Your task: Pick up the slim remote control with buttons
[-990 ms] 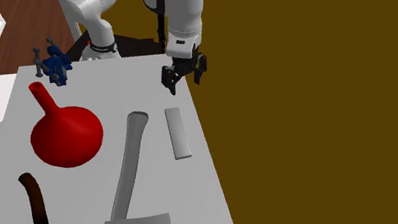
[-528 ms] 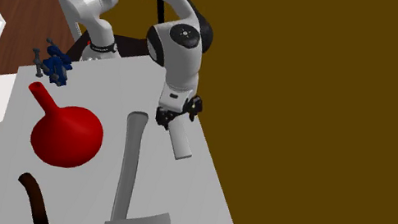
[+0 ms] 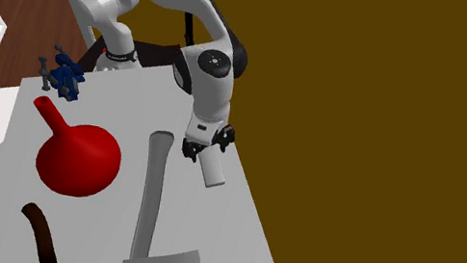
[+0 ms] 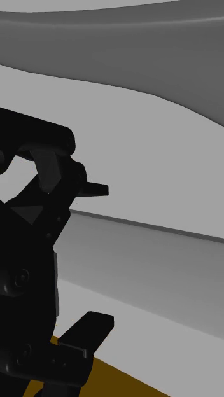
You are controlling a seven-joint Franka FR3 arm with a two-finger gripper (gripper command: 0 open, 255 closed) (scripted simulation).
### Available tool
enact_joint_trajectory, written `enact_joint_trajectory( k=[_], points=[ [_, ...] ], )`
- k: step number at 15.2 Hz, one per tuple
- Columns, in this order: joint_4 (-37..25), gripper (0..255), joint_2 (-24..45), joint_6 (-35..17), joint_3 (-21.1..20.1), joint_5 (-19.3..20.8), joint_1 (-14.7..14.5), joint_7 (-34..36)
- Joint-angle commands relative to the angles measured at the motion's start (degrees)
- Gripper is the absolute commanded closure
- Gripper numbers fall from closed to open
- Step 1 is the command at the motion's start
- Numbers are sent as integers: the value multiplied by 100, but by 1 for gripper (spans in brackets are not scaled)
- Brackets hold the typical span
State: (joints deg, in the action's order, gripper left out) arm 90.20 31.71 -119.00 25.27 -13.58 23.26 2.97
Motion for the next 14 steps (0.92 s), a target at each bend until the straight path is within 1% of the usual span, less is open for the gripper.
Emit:
enact_joint_trajectory(
  k=[1,2,11,14],
  points=[
    [5,0,23,-30,-7,-11,3,-3],
    [-7,255,29,-26,-8,-12,4,0],
    [4,255,23,-30,-6,-11,3,-3],
    [-90,255,-71,151,23,36,-9,24]
  ],
)
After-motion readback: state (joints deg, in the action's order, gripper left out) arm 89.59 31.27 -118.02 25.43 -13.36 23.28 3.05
